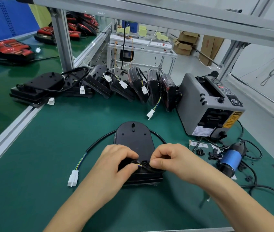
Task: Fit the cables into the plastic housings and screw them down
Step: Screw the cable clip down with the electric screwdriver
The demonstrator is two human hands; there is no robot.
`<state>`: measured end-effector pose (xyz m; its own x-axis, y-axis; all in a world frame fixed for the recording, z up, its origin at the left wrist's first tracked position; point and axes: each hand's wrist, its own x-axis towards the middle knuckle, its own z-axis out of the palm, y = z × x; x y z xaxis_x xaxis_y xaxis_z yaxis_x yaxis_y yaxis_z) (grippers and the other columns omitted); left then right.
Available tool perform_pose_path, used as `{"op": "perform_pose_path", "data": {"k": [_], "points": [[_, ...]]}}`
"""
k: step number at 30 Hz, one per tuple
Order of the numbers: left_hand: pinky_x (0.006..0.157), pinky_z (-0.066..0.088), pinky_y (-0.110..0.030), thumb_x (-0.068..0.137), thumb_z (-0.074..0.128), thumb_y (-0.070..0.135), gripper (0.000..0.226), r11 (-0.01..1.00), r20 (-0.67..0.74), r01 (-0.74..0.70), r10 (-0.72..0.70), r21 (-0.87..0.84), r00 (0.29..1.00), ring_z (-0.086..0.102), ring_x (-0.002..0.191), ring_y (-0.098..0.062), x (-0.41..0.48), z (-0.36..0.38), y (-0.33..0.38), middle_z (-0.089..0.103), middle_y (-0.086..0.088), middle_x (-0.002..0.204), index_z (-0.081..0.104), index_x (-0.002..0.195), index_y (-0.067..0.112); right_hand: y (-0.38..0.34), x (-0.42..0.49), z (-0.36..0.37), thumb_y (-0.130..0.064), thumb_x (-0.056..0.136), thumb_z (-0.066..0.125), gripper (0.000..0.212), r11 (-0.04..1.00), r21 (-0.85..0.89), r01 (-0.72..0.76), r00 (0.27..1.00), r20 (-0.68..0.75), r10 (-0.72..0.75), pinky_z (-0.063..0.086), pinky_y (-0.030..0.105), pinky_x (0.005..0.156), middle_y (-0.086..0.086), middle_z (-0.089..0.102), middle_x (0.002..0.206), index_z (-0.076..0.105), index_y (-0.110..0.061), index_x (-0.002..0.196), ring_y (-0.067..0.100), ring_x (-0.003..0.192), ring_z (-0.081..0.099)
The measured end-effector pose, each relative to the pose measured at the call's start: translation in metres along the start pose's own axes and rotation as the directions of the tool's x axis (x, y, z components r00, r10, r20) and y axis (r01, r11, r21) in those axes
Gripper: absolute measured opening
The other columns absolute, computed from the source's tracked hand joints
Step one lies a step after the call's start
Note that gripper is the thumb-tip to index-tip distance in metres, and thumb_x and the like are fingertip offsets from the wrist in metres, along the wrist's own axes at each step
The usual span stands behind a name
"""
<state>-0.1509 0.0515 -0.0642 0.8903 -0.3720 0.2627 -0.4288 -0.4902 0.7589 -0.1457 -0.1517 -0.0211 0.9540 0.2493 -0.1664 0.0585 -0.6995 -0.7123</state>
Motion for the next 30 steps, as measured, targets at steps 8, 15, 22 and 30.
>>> {"op": "perform_pose_path", "data": {"k": [8,15,22,30], "points": [[0.089,0.031,-0.005,0.087,0.066,0.024,0.017,1.000,0.030,0.021,-0.022,0.007,0.999,0.043,0.109,0.010,0.000,-0.001,-0.001,0.056,0.028,0.101,0.063,0.099,0.037,-0.013,0.022,-0.016,-0.027,0.084,0.070,0.013,0.993,-0.104,-0.063,0.972,0.219,0.085,0.041,0.020,0.067,-0.014,0.059,0.069,0.065,-0.027,0.072,0.002,0.066,0.050],[0.090,0.032,-0.007,0.087,0.065,0.027,0.017,0.999,0.046,0.053,-0.052,-0.009,0.998,0.043,0.108,0.009,0.001,-0.002,0.000,0.057,0.024,0.103,0.060,0.094,0.042,-0.032,0.044,-0.027,-0.037,0.082,0.069,0.013,0.942,-0.334,-0.020,0.908,0.389,0.158,0.041,0.021,0.071,-0.018,0.060,0.067,0.065,-0.029,0.073,0.000,0.068,0.052],[0.087,0.031,-0.005,0.087,0.066,0.026,0.017,0.998,0.047,0.065,-0.064,-0.019,0.997,0.044,0.106,0.009,0.000,-0.001,-0.001,0.057,0.024,0.101,0.061,0.094,0.041,-0.052,0.061,-0.025,-0.043,0.082,0.068,0.016,0.823,-0.566,0.049,0.850,0.456,0.263,0.042,0.022,0.070,-0.011,0.062,0.081,0.066,-0.028,0.080,0.006,0.075,0.055],[0.083,0.032,-0.007,0.083,0.065,0.034,0.018,1.000,0.052,0.025,-0.025,0.010,0.998,0.042,0.105,0.005,0.001,0.000,0.005,0.056,0.024,0.093,0.061,0.099,0.041,-0.046,0.067,-0.025,-0.041,0.085,0.066,0.018,0.830,-0.557,0.024,0.820,0.486,0.303,0.044,0.017,0.061,-0.010,0.059,0.074,0.063,-0.029,0.072,0.003,0.067,0.052]]}}
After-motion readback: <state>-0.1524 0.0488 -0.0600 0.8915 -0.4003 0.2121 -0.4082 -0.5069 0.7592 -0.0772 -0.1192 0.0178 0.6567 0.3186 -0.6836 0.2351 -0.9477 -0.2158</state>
